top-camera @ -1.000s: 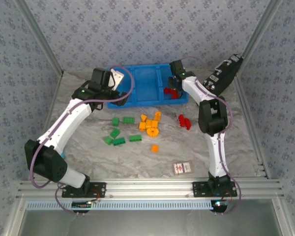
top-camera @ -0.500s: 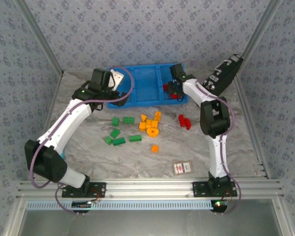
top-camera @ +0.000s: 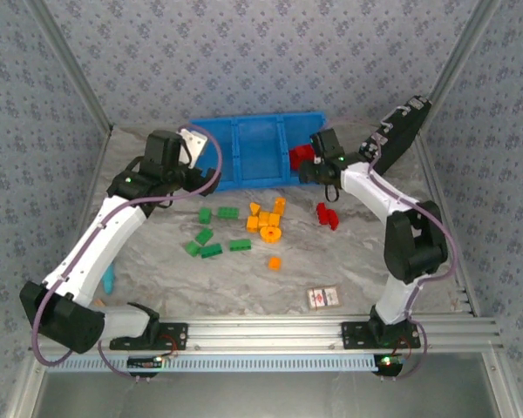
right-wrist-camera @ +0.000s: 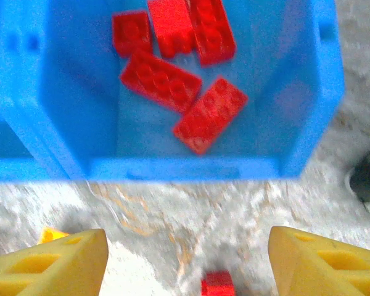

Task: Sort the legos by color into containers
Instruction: Pick up the lego from the middle-right of the table.

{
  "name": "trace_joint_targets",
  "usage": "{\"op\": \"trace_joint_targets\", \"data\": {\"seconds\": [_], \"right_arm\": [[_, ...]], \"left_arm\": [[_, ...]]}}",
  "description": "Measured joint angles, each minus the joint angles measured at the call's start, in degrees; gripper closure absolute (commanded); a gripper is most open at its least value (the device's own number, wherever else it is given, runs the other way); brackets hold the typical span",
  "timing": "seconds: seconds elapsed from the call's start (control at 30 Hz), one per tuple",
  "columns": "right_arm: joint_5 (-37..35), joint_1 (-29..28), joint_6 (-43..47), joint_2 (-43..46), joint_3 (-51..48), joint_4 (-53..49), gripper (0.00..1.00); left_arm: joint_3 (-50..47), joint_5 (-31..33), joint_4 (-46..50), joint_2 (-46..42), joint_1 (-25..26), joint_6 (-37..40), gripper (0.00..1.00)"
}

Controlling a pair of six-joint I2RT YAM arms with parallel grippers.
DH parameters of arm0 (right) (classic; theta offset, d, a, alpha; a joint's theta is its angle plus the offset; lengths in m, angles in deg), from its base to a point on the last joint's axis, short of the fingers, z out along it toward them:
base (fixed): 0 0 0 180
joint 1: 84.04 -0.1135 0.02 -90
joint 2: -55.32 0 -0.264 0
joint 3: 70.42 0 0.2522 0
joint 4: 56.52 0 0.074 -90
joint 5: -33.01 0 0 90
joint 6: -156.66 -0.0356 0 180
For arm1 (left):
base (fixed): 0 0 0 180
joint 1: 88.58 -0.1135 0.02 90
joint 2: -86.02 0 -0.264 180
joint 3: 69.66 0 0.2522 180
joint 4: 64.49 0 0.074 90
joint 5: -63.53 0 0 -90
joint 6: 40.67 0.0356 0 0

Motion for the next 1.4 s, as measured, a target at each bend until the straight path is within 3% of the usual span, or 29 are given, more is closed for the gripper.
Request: {"op": "trace_joint_targets", "data": {"seconds": [0.3,0.87,1.07,1.4], "right_arm": [[0.0,-0.8,0.1,3.8,-13.3,0.0,0.3],[-1.1,-2.4,-1.7,-4.5,-11.2,3.7,0.32],[-1.1,-3.5,-2.4,-6.5,-10.4,3.4,0.5],[-1.1,-3.6,-3.1,-7.7,-10.3,2.9,0.65]], "left_arm": [[-2.2,0.2,0.9,-2.6,2.2,-1.4,0.0],[-5.6,3.8,2.5,-7.3,4.5,-4.0,0.0],[-6.1,4.1,2.6,-8.3,4.5,-4.6,0.0],[-6.1,4.4,2.7,-8.5,4.5,-4.7,0.0]]}}
